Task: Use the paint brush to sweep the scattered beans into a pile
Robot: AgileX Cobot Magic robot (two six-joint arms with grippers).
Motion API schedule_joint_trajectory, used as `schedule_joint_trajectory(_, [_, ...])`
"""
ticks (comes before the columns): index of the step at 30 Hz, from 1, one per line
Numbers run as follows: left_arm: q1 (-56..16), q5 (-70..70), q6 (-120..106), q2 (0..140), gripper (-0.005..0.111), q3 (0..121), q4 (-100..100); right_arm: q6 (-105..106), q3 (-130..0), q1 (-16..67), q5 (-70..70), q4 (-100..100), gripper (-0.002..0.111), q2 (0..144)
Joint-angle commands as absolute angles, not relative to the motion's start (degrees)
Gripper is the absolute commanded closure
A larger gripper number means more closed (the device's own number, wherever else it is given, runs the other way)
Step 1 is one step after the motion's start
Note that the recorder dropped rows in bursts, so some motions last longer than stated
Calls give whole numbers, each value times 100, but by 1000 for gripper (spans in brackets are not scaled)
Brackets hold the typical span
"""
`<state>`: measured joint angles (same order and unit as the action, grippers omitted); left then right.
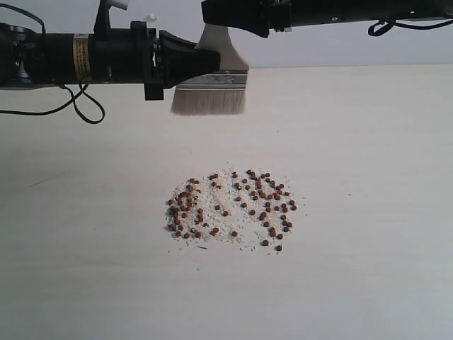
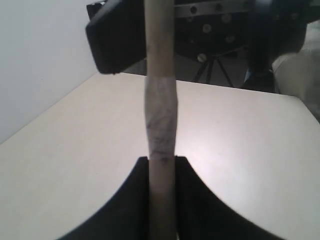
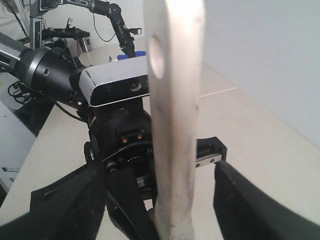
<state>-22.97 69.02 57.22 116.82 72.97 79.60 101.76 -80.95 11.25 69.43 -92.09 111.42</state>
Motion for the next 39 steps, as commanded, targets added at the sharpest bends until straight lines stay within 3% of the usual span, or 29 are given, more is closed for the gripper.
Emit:
schedule_joint_trajectory(1, [-2342, 6996, 5757, 11667, 107, 7345, 8023, 10180, -8088, 1136, 6996, -9397, 50, 11134])
schedule_joint_trajectory(5, [-2342, 6996, 5742, 11685, 107, 7345, 8027, 10180, -8088, 1136, 6996, -9422, 54, 11134])
schedule_joint_trajectory(9, [-2342, 6996, 5742, 11734, 107, 7345, 7962, 10123, -8088, 1136, 6996, -9411, 65, 11134])
schedule_joint_trajectory(17, [-2342, 6996, 5615, 11913, 107, 7345, 7826, 10081, -8088, 1136, 6996, -9432, 108, 11134])
schedule_joint_trajectory(39, [-2556, 6996, 5274, 11913, 107, 7345, 7218, 10049, -8088, 1136, 6996, -9527, 108, 11134])
